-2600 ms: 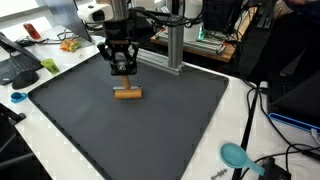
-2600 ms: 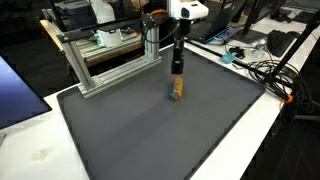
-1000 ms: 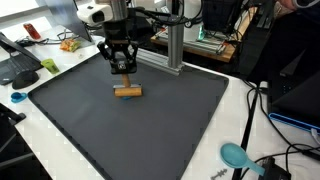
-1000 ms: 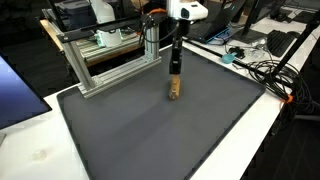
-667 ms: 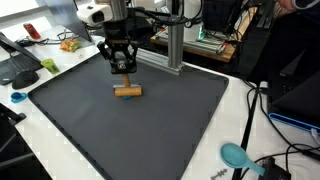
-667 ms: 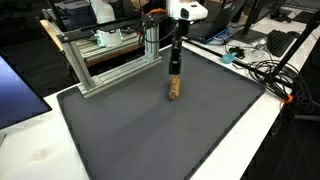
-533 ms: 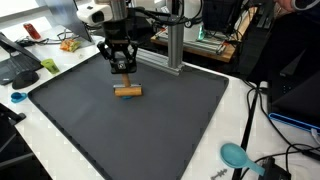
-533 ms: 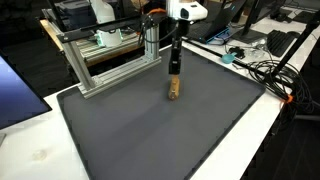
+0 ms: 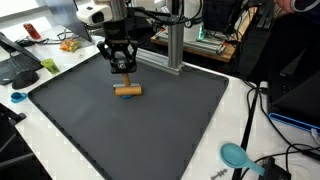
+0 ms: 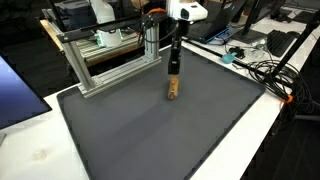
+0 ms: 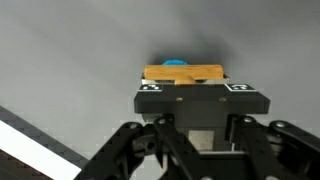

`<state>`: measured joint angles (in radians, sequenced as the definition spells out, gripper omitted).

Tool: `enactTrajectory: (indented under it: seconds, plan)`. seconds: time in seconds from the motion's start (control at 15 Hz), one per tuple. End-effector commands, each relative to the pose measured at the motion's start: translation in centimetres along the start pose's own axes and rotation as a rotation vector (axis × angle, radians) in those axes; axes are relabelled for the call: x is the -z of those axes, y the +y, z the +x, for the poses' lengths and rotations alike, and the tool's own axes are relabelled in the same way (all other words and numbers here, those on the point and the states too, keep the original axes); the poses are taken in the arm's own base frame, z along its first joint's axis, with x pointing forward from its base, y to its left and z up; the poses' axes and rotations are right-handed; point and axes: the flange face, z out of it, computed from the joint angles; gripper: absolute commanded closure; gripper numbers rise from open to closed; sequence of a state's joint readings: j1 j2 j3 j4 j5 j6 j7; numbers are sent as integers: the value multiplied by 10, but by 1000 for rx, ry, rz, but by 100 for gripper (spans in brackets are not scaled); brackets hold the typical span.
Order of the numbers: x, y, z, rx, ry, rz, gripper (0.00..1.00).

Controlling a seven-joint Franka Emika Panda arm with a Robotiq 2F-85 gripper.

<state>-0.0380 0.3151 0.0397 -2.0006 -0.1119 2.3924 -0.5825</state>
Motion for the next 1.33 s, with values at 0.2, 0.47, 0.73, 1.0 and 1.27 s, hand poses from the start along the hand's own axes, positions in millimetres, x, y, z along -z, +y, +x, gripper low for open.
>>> enactTrajectory:
  seconds: [0.2,0.47,0.73,1.0,1.27]
  plan:
    - [-44,2,-17,26,-110,47,77]
    - [-44,2,-16,29,-111,46,77]
    - [-42,1,-10,27,-85,43,77]
    - [-34,-3,1,6,-19,53,77]
    - [-34,-3,5,-9,9,57,77]
